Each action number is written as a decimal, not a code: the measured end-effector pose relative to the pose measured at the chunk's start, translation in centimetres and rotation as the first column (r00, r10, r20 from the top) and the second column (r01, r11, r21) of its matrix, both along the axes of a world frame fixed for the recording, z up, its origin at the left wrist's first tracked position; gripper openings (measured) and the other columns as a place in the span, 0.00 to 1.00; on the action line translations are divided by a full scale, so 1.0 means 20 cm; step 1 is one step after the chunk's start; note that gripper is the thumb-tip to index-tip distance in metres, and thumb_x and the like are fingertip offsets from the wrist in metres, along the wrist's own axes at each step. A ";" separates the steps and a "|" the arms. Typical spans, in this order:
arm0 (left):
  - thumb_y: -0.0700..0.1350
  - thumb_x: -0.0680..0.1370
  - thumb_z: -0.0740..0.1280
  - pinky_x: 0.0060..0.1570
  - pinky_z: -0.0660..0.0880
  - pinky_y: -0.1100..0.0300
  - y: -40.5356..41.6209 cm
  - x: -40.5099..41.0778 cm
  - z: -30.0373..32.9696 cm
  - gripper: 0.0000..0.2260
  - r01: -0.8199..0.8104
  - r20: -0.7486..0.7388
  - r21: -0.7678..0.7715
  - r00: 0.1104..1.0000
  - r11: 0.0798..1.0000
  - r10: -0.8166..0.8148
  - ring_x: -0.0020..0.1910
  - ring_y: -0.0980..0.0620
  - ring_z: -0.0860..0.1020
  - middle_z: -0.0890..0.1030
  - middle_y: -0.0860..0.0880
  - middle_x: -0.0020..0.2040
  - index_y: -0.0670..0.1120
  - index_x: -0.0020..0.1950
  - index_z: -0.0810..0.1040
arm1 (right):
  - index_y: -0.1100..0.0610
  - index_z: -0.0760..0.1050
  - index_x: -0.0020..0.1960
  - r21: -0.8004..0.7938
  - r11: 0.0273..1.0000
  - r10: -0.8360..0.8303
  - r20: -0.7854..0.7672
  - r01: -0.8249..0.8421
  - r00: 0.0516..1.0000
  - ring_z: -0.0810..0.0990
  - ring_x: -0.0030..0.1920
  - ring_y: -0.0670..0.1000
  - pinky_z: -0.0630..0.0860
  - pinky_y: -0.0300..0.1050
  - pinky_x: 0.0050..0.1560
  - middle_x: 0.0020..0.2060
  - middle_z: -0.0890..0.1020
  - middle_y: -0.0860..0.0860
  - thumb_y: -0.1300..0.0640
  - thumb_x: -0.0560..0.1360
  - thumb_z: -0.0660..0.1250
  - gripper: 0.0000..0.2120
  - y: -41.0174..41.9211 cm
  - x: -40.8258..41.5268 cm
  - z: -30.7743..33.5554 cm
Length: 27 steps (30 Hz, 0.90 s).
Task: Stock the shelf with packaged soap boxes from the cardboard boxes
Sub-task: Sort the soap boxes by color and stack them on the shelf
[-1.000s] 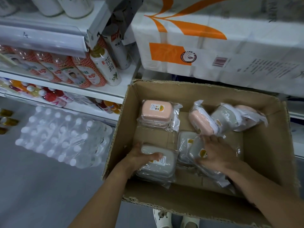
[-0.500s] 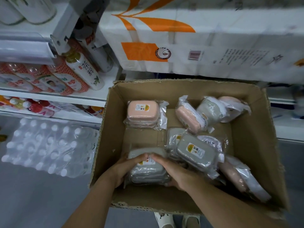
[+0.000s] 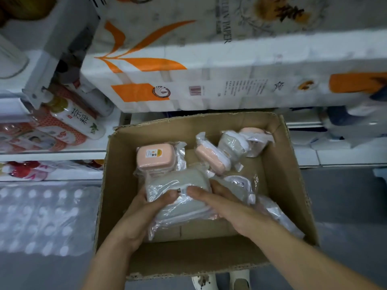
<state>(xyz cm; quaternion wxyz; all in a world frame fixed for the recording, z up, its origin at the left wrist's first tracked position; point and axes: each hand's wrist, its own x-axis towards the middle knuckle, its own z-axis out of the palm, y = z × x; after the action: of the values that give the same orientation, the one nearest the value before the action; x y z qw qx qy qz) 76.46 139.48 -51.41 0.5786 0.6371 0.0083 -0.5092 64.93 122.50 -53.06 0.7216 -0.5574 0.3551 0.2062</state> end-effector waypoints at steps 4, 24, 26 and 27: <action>0.48 0.67 0.78 0.54 0.80 0.46 -0.30 -0.04 0.01 0.31 0.000 -0.016 -0.070 1.000 0.998 -0.001 0.57 0.42 0.82 0.83 0.44 0.59 0.49 0.68 0.73 | 0.37 0.69 0.67 -0.072 0.991 -0.106 0.052 0.109 0.993 0.80 0.59 0.48 0.73 0.55 0.64 0.61 0.79 0.41 0.27 0.60 0.72 0.39 -0.26 -0.09 0.13; 0.63 0.73 0.70 0.54 0.63 0.59 -0.75 -0.19 -0.22 0.37 0.213 0.001 0.228 0.976 0.950 -0.219 0.60 0.50 0.71 0.71 0.51 0.62 0.48 0.76 0.62 | 0.50 0.78 0.61 0.089 0.876 -0.448 -0.215 0.475 0.868 0.84 0.52 0.57 0.74 0.55 0.62 0.50 0.85 0.54 0.25 0.51 0.73 0.46 -0.45 -0.21 -0.35; 0.65 0.72 0.69 0.57 0.62 0.57 -0.63 -0.17 -0.22 0.39 0.228 0.024 0.263 0.970 0.937 -0.243 0.66 0.50 0.69 0.69 0.50 0.69 0.50 0.77 0.60 | 0.49 0.78 0.60 0.118 0.901 -0.380 -0.244 0.417 0.892 0.84 0.52 0.55 0.75 0.51 0.59 0.50 0.86 0.54 0.24 0.52 0.71 0.45 -0.36 -0.20 -0.37; 0.66 0.71 0.70 0.58 0.63 0.56 -0.58 -0.16 -0.21 0.38 0.220 0.042 0.263 0.970 0.940 -0.238 0.64 0.52 0.70 0.70 0.53 0.67 0.53 0.75 0.63 | 0.48 0.77 0.60 0.118 0.911 -0.359 -0.247 0.395 0.900 0.84 0.53 0.54 0.74 0.52 0.60 0.51 0.85 0.53 0.23 0.52 0.71 0.44 -0.32 -0.18 -0.37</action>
<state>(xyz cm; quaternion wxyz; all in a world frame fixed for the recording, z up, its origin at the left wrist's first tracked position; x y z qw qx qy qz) 73.35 127.92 -55.57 0.4283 0.7212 -0.0214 -0.5440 61.32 116.07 -60.46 0.7477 -0.3897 0.5159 0.1514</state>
